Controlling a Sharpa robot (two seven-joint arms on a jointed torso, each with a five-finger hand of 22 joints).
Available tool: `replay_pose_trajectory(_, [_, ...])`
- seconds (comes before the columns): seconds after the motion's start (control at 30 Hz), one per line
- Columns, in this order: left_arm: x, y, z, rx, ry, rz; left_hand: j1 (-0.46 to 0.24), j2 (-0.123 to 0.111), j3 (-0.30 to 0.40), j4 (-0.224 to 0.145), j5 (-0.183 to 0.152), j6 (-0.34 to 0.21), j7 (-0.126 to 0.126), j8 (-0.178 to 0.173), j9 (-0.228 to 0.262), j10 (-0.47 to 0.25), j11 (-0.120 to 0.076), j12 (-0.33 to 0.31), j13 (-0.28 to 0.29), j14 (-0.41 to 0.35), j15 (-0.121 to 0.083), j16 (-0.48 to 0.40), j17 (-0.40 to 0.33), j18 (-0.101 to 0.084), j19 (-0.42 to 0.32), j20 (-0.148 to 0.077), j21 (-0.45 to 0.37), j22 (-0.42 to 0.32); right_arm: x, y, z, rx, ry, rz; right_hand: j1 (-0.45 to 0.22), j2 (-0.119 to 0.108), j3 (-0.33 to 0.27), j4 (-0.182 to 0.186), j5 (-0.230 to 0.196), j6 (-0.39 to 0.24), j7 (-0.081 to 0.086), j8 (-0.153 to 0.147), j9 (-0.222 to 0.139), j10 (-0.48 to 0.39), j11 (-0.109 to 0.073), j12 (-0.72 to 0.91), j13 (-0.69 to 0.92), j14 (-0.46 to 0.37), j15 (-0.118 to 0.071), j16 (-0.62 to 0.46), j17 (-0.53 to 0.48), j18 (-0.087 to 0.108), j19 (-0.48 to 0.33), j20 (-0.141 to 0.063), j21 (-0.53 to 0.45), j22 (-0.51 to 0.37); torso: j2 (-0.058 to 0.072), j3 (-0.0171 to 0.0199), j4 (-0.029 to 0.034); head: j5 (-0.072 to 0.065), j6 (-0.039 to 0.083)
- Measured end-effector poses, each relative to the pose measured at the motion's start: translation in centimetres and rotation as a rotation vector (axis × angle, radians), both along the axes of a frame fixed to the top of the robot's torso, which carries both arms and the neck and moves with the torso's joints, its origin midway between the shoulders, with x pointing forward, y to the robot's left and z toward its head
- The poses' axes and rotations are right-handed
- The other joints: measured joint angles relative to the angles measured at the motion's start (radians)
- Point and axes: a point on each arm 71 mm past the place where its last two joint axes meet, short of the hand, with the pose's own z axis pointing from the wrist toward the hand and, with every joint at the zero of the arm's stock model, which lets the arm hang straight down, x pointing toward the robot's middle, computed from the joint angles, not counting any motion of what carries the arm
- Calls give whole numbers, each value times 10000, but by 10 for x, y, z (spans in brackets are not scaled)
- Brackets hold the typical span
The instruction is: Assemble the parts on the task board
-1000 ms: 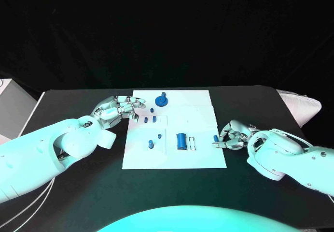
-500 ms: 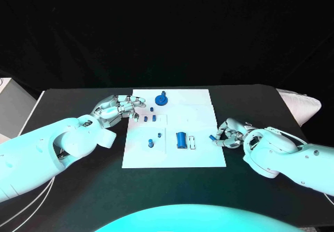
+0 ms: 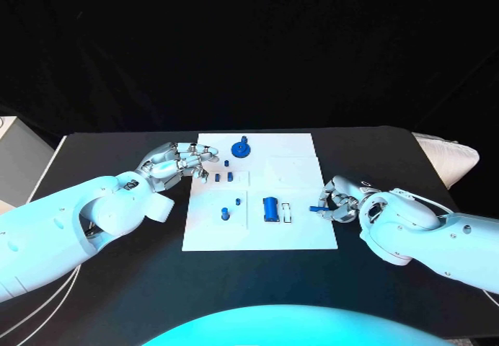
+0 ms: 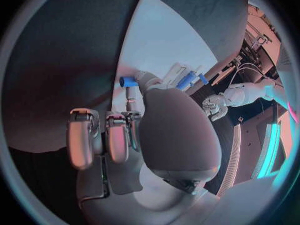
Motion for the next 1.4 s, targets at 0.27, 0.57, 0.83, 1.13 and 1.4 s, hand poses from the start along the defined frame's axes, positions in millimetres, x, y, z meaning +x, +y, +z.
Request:
replay_pose_trajectory(0.27, [0,0,0,86,-40,-36,0,0,0,0,0,0,0,0,0,0,0,0,1,0,0,0,-1,0,0,0,0,1,-7,3,0,297,161,-43,-596,-290,464,62,946,99,-35,31,24,0,0,67,-1,0,0,0,0,-113,0,0,186,-1,5,5,2,-15,9])
replay_pose_trajectory(0.57, [0,0,0,68,-2,-43,0,0,0,-1,0,0,0,0,0,0,0,0,9,0,0,0,-2,0,-1,0,0,1,-13,13,11,1511,321,-255,-744,-223,666,7,1145,135,-72,109,99,0,0,223,-2,38,-37,0,0,-157,-1,0,465,-2,7,5,-1,-68,27])
replay_pose_trajectory(0.83, [0,0,-1,42,32,-57,0,0,0,-1,0,0,0,0,1,0,0,0,8,0,0,0,-2,1,-1,-1,0,2,-13,25,13,2226,453,-313,-953,-251,717,37,1149,148,-86,156,128,0,0,223,-3,39,-37,0,-1,-157,-1,1,465,-3,7,6,-8,-97,35])
replay_pose_trajectory(1.13, [0,-1,-1,7,56,-89,0,0,0,-1,0,0,0,0,1,0,0,0,7,0,0,0,-3,0,-1,0,0,2,-10,38,9,2583,677,-392,-1326,-304,718,36,920,175,-112,177,198,0,-1,260,-4,39,-37,0,-1,-157,-1,1,465,-3,7,5,5,-127,34])
replay_pose_trajectory(1.4, [0,-1,0,5,61,-82,0,0,0,-1,0,0,0,0,1,0,0,0,7,0,0,0,-4,-1,-1,-1,0,3,-8,43,5,2575,996,-526,-1784,-241,701,57,83,189,-126,214,223,0,-1,260,-5,38,-36,0,7,-157,-1,1,465,-4,17,-1,12,-124,4])
